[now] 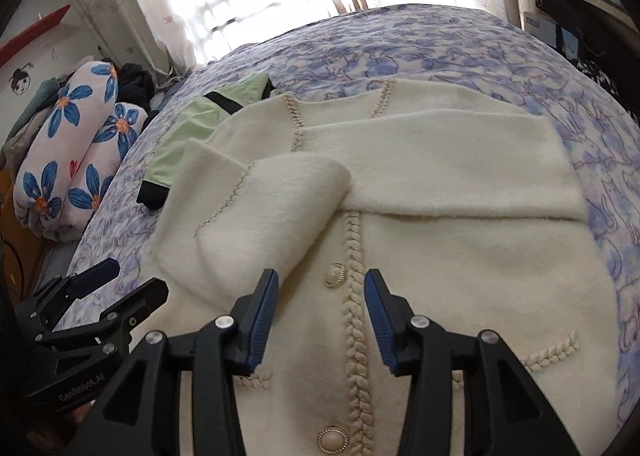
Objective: Fold large clothes
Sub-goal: 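Fold the grasped sleeve across the cardigan front with the left tool, release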
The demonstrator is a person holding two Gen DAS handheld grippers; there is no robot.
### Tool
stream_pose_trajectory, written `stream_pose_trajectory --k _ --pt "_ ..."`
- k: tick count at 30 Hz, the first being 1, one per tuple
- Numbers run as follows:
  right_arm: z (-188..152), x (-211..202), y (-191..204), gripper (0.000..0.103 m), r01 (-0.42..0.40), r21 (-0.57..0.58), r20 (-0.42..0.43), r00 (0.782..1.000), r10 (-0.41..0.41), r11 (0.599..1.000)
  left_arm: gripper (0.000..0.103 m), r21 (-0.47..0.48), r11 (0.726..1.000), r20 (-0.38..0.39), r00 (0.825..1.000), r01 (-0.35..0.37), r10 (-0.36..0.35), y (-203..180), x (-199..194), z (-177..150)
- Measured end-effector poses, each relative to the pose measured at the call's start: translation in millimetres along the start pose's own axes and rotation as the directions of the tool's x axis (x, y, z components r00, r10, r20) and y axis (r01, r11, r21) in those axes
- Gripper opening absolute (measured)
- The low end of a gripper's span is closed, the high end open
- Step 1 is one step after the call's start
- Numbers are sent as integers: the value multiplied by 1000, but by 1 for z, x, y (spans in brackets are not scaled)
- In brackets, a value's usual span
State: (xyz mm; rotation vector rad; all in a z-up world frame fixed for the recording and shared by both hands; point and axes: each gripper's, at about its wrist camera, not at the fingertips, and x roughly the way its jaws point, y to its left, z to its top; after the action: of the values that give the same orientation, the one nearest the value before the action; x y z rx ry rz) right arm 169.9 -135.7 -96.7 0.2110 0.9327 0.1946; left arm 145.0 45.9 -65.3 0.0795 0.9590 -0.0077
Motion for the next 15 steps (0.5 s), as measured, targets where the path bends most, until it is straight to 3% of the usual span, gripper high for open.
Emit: stream_pose_trajectory --k 4,7,9,12,14,15 --pt "7 21 39 50 -12 -140 -44 999 6 990 77 -48 997 -33 998 -60 58 30 4 -16" --pt "4 41 70 51 -4 -274 -91 996 -22 962 76 -82 994 -68 996 -68 62 44 11 -25" --pt "0 60 87 51 60 -371 -111 988 -108 927 77 -98 993 -81 995 -67 59 50 14 -29" --pt "-5 84 99 51 190 -478 -74 964 -255 858 77 -107 992 -83 994 -72 64 55 15 -34" --pt "-4 92 100 49 199 -505 -72 960 -272 840 77 -115 991 -83 994 -74 65 59 15 -35" --pt "-1 94 100 42 204 -514 -69 958 -277 833 77 -119 990 -82 994 -75 65 59 14 -35"
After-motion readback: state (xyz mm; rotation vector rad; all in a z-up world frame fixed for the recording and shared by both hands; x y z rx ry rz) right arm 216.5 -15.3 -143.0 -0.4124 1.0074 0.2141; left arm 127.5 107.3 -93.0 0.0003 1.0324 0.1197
